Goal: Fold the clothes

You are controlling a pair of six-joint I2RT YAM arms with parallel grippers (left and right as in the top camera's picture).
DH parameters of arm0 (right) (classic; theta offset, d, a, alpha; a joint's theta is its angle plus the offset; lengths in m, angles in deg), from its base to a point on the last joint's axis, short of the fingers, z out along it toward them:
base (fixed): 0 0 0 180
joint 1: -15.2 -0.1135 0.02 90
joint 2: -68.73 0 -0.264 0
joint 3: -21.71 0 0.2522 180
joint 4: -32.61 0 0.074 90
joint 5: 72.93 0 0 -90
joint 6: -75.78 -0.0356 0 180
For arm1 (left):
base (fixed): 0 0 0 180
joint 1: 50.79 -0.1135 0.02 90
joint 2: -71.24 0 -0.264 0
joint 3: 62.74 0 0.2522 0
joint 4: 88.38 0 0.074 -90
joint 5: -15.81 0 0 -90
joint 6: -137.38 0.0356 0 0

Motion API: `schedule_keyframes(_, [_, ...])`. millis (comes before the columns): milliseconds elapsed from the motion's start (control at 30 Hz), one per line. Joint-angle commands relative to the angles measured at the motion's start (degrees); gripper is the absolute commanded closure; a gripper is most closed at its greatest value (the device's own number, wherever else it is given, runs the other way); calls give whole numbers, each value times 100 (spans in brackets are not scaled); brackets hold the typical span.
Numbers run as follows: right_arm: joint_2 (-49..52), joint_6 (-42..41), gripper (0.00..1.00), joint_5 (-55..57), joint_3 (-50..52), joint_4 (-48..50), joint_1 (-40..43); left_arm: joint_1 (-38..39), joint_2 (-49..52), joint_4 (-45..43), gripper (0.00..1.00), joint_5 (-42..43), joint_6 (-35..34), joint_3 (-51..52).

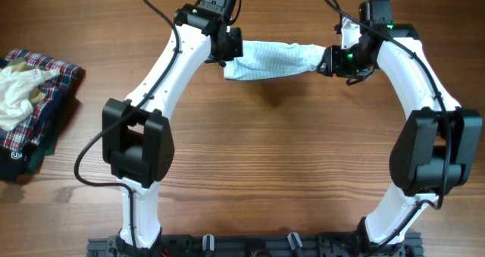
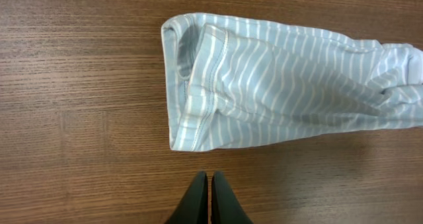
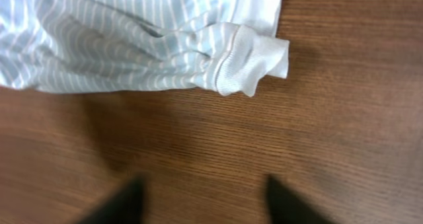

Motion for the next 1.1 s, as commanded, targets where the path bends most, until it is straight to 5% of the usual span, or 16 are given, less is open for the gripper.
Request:
schedule_keyframes(0, [-109,697,96,92,17,-22,0,-26,380,-94,96,-92,4,-96])
schedule_keyframes(1067, [656,529,96,289,20,391,-361,151,765,-435,96,-94,7,13])
